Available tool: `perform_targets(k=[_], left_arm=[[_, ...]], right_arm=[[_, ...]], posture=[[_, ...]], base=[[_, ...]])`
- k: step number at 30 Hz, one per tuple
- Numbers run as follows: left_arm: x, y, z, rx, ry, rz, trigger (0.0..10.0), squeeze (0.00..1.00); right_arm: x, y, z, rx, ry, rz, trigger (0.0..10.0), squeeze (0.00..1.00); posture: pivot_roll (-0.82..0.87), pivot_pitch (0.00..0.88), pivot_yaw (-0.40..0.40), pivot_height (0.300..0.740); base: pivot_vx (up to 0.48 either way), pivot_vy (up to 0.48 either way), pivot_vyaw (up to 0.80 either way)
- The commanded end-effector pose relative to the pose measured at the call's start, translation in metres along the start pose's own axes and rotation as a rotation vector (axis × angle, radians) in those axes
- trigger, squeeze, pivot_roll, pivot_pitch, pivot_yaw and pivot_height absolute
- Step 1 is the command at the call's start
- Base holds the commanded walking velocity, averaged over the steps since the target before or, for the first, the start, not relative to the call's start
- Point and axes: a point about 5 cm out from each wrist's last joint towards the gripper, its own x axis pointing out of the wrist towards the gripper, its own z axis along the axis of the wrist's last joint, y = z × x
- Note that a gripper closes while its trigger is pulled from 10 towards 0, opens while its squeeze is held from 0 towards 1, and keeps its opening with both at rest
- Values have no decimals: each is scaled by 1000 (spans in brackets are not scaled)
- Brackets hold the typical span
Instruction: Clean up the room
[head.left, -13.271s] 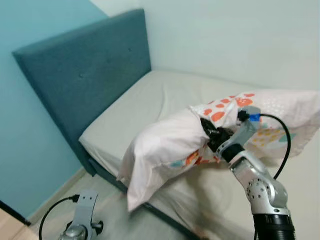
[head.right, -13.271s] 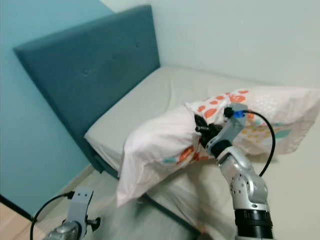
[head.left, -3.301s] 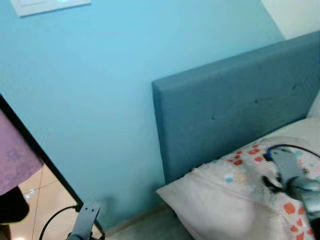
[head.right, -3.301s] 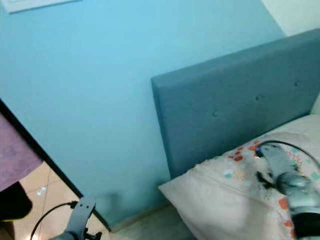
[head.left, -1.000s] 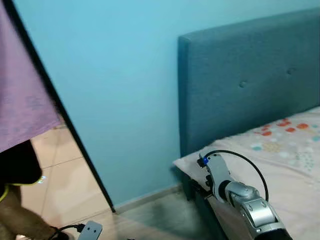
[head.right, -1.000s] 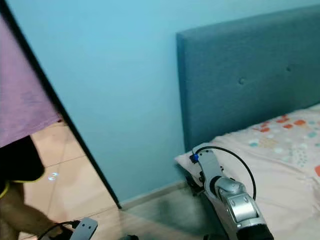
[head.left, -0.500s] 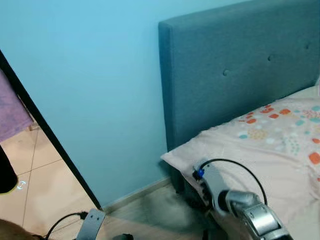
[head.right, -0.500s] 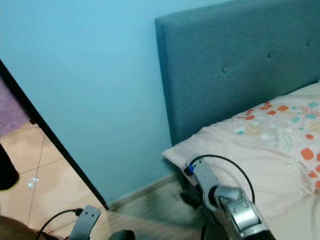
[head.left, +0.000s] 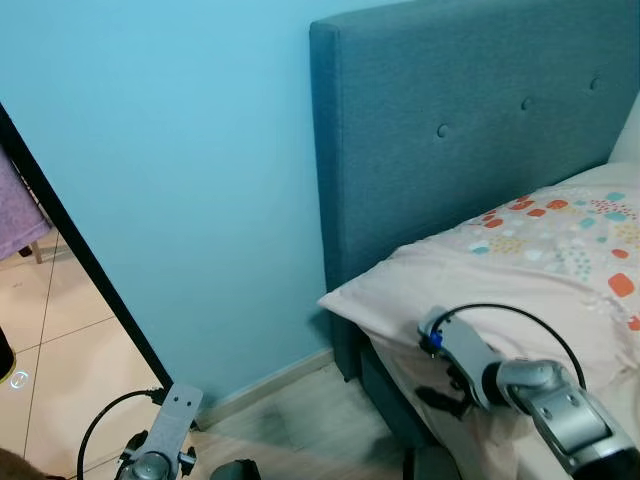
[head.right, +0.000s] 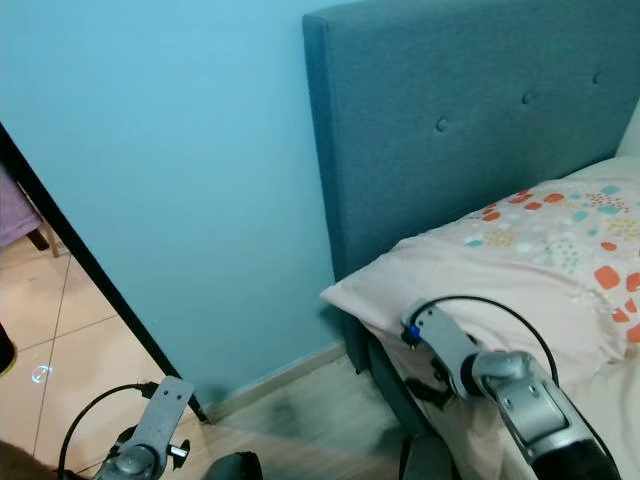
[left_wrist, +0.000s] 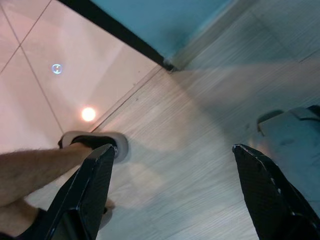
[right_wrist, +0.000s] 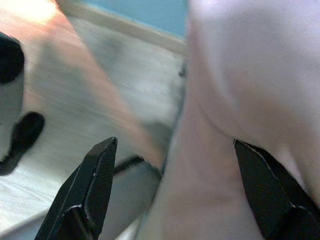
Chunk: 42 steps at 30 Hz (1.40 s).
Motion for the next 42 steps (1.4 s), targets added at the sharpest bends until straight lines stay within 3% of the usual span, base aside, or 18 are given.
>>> perform_targets(k=[1, 2, 5, 8, 14, 18, 20, 21, 22, 23, 25, 28, 31, 38, 39, 42], left_arm=[[-1, -3, -2, -6, 3, -13, 10000, 0], [-1, -3, -2, -6, 3, -13, 10000, 0], [-3, -4, -8, 2, 5, -22, 10000, 0], [-6, 0, -20, 12, 19, -23, 10000, 0], [-10, 9, -34, 16, 33, -14, 10000, 0], [-11, 12, -37, 14, 31, -10, 10000, 0], [-13, 17, -42, 12, 22, -7, 10000, 0], [-13, 17, -42, 12, 22, -7, 10000, 0], [-14, 18, -45, 17, 18, -8, 10000, 0], [-14, 18, -45, 17, 18, -8, 10000, 0], [-16, 21, -48, 24, 15, -9, 10000, 0], [-17, 22, -50, 25, 15, -8, 10000, 0], [-20, 22, -57, 36, 15, -15, 10000, 0], [-24, 22, -63, 43, 11, -22, 10000, 0], [-24, 23, -64, 45, 8, -23, 10000, 0], [-24, 24, -64, 44, 5, -21, 10000, 0]], right_arm=[[8, 14, 2, -18, 11, 67, 10000, 0], [8, 14, 2, -18, 11, 67, 10000, 0], [27, 36, 1, -6, 24, 218, 10000, 0], [39, 40, -4, 42, 56, 254, 10000, 0], [53, 31, -10, 125, 121, 186, 10000, 0], [55, 24, -9, 132, 122, 137, 10000, 0], [51, -3, -6, 60, 124, -29, 10000, 0], [51, -3, -6, 60, 124, -29, 10000, 0], [46, -17, -3, 31, 120, -104, 10000, 0], [46, -17, -3, 31, 120, -104, 10000, 0], [35, -39, 5, 4, 95, -190, 10000, 0], [29, -51, 9, -19, 80, -230, 10000, 0], [7, -88, 11, -28, 65, -346, 10000, 0], [-18, -120, 7, 17, -5, -496, 10000, 0], [-28, -131, 2, 23, 2, -561, 10000, 0], [-36, -138, -2, 61, -8, -614, 10000, 0]], posture=[[-61, 0, 84, 522], [-61, 0, 84, 522], [-47, 33, 80, 522], [-29, 66, 73, 522], [-5, 113, 62, 522], [15, 140, 61, 522], [38, 177, 59, 522], [38, 177, 59, 522], [40, 179, 60, 522], [40, 179, 60, 522], [49, 196, 58, 522], [51, 205, 59, 522], [63, 219, 59, 522], [85, 229, 58, 522], [92, 230, 57, 522], [94, 230, 58, 522]], base=[[0, 0, 0], [0, 0, 0], [0, 0, 0], [0, 0, 0], [0, 0, 0], [0, 0, 0], [0, 0, 0], [0, 0, 0], [0, 0, 0], [0, 0, 0], [0, 0, 0], [0, 0, 0], [0, 0, 0], [0, 0, 0], [0, 0, 0], [0, 0, 0]])
